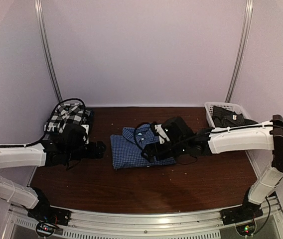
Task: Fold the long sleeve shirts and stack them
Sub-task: Rotate the square-folded shirt at the center of the board, then move the square-folded shirt to the center of the board, then pick up the square-folded shirt from the center of the board, then place the square-folded shirt on the square-folded shirt, then reset both arms
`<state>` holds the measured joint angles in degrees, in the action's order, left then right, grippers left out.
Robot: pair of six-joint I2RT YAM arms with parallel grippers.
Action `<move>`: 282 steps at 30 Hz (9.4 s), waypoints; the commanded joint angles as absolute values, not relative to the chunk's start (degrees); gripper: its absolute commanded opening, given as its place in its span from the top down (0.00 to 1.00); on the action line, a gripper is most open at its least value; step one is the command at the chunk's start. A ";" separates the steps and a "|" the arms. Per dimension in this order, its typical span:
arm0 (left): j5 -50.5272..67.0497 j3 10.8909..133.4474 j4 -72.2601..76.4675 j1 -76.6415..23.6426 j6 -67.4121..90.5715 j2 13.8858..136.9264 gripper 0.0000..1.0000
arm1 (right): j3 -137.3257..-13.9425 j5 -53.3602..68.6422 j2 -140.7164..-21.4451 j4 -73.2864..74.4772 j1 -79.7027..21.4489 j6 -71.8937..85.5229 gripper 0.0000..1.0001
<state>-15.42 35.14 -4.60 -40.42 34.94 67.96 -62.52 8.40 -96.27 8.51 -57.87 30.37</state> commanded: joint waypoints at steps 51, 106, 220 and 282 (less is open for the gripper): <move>-4.10 58.37 -4.61 -32.28 26.12 96.88 0.17 | -40.91 -0.78 -80.43 7.50 -32.28 29.88 0.28; -0.71 60.81 -9.82 -28.85 33.73 111.59 0.86 | -36.83 7.61 -83.75 -2.74 -36.56 29.30 0.28; 22.12 70.00 -6.38 -7.10 24.21 92.88 1.00 | -95.06 29.71 -120.67 -7.84 -32.87 37.23 1.00; 34.62 61.42 19.41 -11.96 30.55 95.97 0.39 | -52.86 17.12 -85.14 -11.36 -25.49 28.30 0.23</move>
